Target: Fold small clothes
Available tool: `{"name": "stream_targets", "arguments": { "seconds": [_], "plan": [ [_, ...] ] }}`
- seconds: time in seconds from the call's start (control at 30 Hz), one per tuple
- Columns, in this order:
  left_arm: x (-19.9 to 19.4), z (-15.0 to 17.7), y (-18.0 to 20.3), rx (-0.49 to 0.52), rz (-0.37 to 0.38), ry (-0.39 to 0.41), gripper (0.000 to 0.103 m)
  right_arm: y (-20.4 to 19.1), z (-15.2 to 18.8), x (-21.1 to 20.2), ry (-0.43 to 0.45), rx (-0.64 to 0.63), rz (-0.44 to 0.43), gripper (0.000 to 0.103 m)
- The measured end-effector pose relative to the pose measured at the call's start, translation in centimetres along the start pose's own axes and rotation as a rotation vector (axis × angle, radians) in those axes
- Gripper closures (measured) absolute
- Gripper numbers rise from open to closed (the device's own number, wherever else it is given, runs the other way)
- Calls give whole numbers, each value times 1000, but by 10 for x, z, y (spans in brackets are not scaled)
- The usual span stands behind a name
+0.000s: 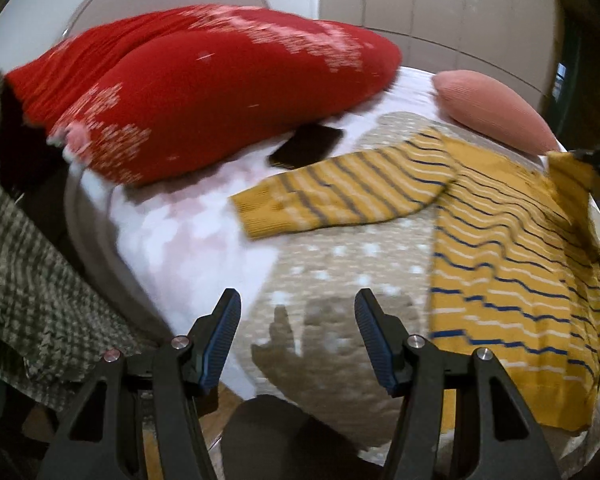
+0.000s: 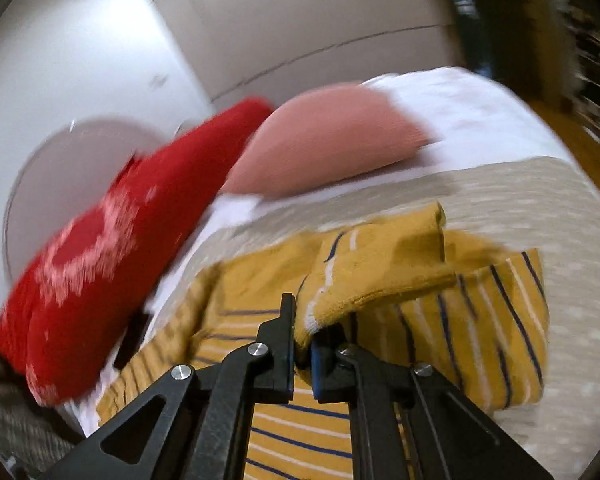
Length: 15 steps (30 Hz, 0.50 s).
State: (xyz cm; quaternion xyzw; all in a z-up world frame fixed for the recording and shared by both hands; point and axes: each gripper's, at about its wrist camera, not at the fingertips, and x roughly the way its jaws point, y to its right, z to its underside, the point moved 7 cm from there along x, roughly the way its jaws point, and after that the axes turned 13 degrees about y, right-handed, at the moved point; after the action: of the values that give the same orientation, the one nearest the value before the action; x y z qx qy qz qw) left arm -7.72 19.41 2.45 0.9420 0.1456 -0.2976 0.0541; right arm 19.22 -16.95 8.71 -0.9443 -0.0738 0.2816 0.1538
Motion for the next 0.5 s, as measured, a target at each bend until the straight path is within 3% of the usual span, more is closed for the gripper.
{"name": "stream_targets", "arguments": {
  "seconds": [0.13,0.3,0.37,0.43,0.5],
  "plan": [
    [9,8,-31,-52,-28,-18,45,-57,42,62,-96,-111,-7,96],
    [15,19,-62,-119,-49,-41,45,-80,104,123,-283,-111,-35,93],
    [14,21,-74,-141,-61,-34,45,-92,114,120,-290,-118,-64,90],
    [15,22,-88,-162,-83,-26,45,-107,115,109,-275,-156,-93,73],
    [14,23,-101,-185,-102,-20,45,-132,116,94,-249,-247,-111,73]
  ]
}}
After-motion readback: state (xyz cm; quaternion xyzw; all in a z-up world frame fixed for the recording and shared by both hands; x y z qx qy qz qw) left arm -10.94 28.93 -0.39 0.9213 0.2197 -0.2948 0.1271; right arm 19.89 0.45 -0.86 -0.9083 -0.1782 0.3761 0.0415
